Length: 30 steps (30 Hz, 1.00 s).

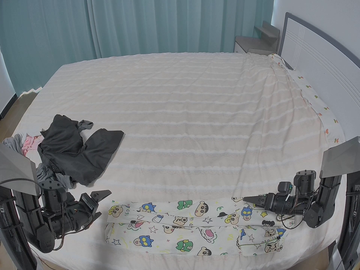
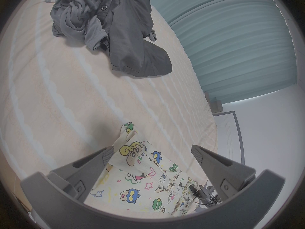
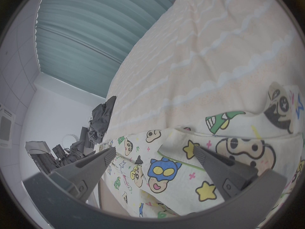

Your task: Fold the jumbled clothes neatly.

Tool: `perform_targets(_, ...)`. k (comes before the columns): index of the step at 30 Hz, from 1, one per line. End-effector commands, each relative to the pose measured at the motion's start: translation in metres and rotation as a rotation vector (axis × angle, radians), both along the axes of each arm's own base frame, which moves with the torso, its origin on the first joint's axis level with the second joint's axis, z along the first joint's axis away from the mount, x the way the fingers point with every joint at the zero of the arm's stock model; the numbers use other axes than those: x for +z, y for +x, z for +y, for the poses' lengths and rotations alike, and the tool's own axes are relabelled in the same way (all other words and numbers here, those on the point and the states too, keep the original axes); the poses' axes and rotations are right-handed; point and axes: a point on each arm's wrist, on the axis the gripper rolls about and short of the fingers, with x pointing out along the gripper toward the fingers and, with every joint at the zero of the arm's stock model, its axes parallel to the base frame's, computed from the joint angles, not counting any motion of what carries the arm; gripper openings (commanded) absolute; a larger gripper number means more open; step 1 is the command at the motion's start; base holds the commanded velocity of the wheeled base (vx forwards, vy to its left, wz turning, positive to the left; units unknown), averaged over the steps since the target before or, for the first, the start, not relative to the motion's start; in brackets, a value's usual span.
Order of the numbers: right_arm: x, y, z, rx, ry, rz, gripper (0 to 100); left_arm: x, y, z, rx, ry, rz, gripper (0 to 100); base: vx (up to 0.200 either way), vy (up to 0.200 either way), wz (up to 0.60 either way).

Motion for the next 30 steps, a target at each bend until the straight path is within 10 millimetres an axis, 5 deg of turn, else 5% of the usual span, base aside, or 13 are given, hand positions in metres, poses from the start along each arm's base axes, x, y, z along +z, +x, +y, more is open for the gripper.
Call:
perform_targets(1, -0.009, 0.007, -0.007, -0.007, 0.058, 0.043, 100, -0.003, -0.002, 0.000, -0.002, 0.003, 0.017, 100, 0.000, 0.000, 0.00)
perform_targets(5, -0.003, 0.010, -0.011, -0.007, 0.128, 0.039, 100, -0.003, -0.002, 0.000, -0.003, 0.003, 0.017, 100, 0.000, 0.000, 0.00)
perform_targets(14, 0.071, -0.007, -0.009, 0.012, 0.148, -0.192, 100, -0.003, -0.003, -0.001, -0.001, 0.005, 0.018, 100, 0.000, 0.000, 0.00)
perform_targets(20, 0.101, 0.006, -0.006, 0.015, 0.142, -0.178, 100, -0.003, -0.003, -0.001, 0.002, 0.009, 0.017, 100, 0.000, 0.000, 0.00)
perform_targets(27, 0.120, 0.034, 0.005, -0.007, 0.043, -0.129, 100, -0.003, -0.002, -0.001, 0.001, 0.010, 0.015, 100, 0.000, 0.000, 0.00)
perform_targets(28, 0.123, 0.054, 0.025, -0.137, -0.257, -0.085, 100, -0.003, -0.003, -0.001, 0.003, 0.011, 0.016, 100, 0.000, 0.000, 0.00)
perform_targets(30, 0.121, 0.053, 0.027, -0.121, -0.315, -0.069, 100, -0.003, -0.003, -0.001, 0.003, 0.011, 0.016, 100, 0.000, 0.000, 0.00)
